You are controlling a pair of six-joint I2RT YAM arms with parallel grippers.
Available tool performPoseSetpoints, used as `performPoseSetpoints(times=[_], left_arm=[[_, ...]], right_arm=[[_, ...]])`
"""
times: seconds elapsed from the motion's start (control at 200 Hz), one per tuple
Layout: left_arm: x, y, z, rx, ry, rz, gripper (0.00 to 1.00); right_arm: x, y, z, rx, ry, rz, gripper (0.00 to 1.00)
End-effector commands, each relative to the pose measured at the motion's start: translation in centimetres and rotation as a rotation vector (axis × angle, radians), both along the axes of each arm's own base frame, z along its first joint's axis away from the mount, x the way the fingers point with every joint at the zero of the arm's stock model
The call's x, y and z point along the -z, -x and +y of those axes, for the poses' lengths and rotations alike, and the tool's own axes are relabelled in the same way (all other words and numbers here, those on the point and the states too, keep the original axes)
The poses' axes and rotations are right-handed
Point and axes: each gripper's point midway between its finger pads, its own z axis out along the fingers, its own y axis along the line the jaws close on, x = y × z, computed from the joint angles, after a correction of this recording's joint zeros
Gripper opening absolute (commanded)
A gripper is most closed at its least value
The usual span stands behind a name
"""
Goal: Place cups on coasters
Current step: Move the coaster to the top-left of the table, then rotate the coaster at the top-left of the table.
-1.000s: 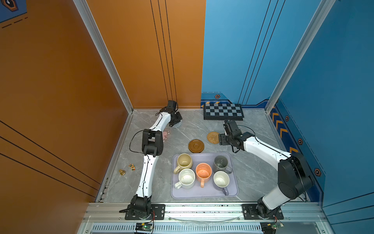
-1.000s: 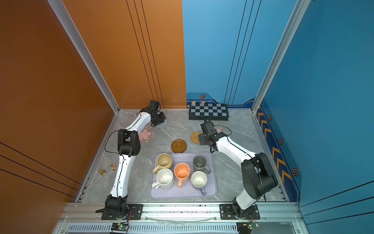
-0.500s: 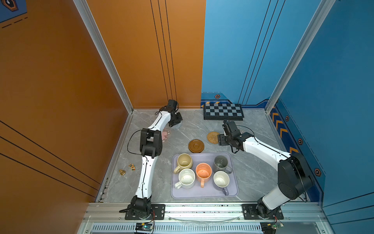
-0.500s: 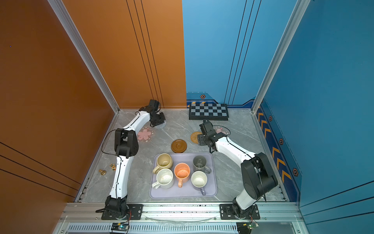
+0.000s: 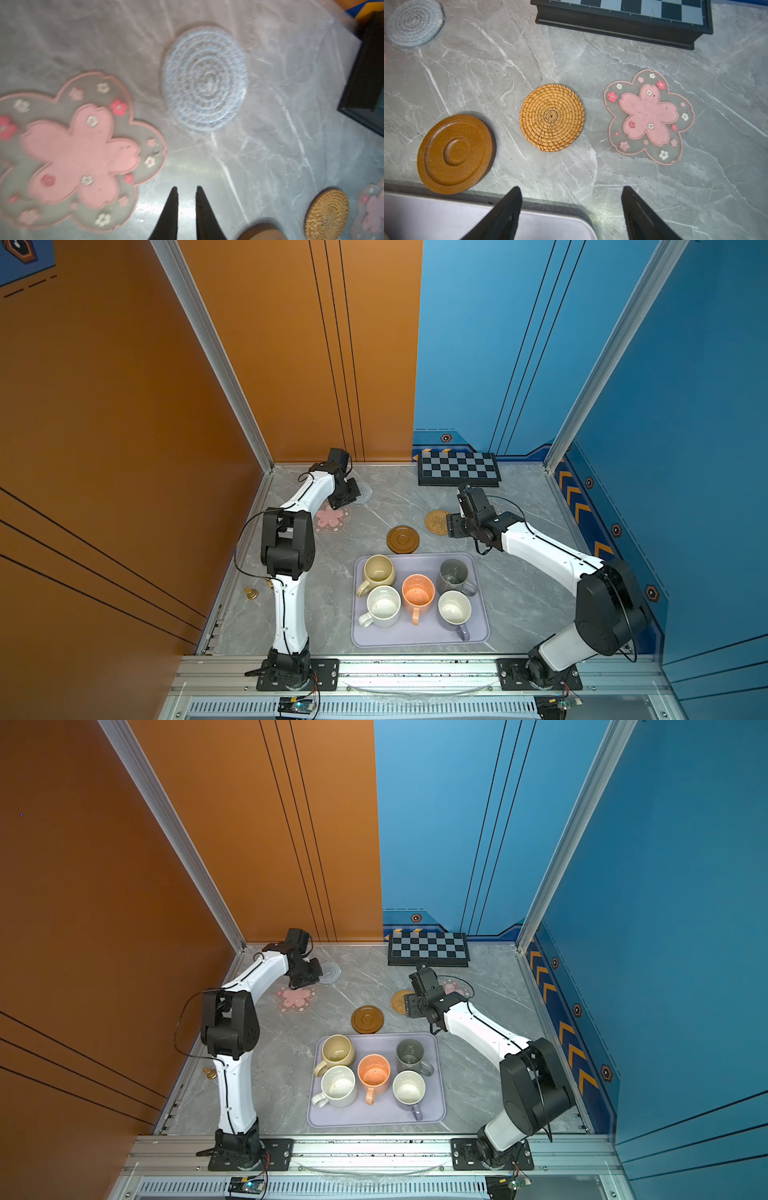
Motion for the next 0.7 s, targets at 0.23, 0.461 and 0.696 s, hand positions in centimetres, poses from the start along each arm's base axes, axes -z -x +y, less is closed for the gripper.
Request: performPoseSetpoints(times=[0.23,0.461,0.696], left_arm=[[2.1,5.3,8.1,-0.153,-0.161,0.120,0.18],[4.4,5.0,12.0,-0.255,-0.175,0.170,0.22],[6.0,5.0,15.2,-0.303,-0.186,0.204,0.25]], right_arm=[[-0.3,1.1,0.7,-0.015,-0.016,0.001,0.78],[-0.9,1.7,0.3,-0.013,-0.005,-0.021,0.78],[-0.8,1.9,0.1,-0.007,-0.002,-0.018,0.78]])
